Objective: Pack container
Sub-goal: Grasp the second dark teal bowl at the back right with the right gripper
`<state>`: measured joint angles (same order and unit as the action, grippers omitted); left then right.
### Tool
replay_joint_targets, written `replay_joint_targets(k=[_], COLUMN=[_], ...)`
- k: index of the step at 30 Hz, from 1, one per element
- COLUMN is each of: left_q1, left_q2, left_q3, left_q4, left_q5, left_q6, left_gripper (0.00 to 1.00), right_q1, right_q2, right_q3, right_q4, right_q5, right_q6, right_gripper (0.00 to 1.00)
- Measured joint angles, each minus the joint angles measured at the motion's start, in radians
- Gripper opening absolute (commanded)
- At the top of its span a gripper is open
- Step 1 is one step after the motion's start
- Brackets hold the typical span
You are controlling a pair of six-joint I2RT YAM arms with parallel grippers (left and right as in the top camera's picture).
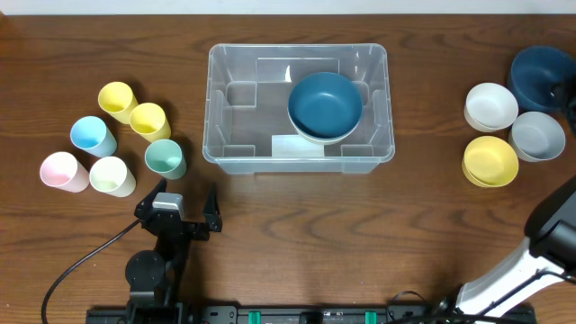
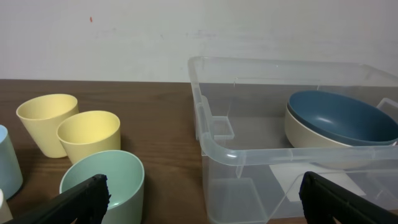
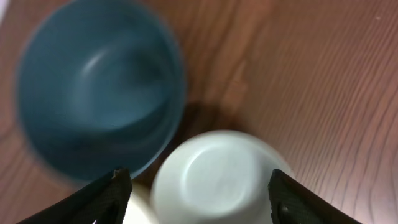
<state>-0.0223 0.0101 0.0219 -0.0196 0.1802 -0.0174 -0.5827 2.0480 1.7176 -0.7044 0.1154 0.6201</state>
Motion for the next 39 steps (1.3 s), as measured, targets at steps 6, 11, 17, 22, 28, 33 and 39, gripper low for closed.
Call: replay_joint_targets(k=[6, 11, 17, 22, 28, 33, 39], left_q1=[0.0, 0.0, 0.0, 0.0, 0.0, 0.0, 0.0], left_q2=[0.0, 0.0, 0.0, 0.0, 0.0, 0.0, 0.0], left_q3=[0.0, 0.0, 0.0, 0.0, 0.0, 0.0, 0.0], left_q4=[0.0, 0.0, 0.0, 0.0, 0.0, 0.0, 0.0], left_q5=[0.0, 0.0, 0.0, 0.0, 0.0, 0.0, 0.0], left_q6=[0.0, 0.0, 0.0, 0.0, 0.0, 0.0, 0.0], left_gripper=[0.98, 0.98, 0.98, 0.98, 0.98, 0.98, 0.98], right_q1=[-0.066, -0.069, -0.067, -0.066, -0.059, -0.04, -0.026], right_q2=[0.102, 0.149, 0.155, 0.162, 0.213, 0.266, 0.269], right_q3=[0.0, -0.002, -0.003, -0.003, -0.003, -0.003, -0.004], right_q4=[0.115, 0.209, 0.307, 0.351, 0.357, 0.348, 0.349], right_q5=[-0.06, -0.119, -0.143, -0.149, -0.162, -0.171, -0.171], right_q6=[-0.062, -0.143, -0.186, -0.198, -0.211, -0.214, -0.212], right_gripper=[0.67, 0.66, 0.63, 0.59, 0.46, 0.3, 0.15])
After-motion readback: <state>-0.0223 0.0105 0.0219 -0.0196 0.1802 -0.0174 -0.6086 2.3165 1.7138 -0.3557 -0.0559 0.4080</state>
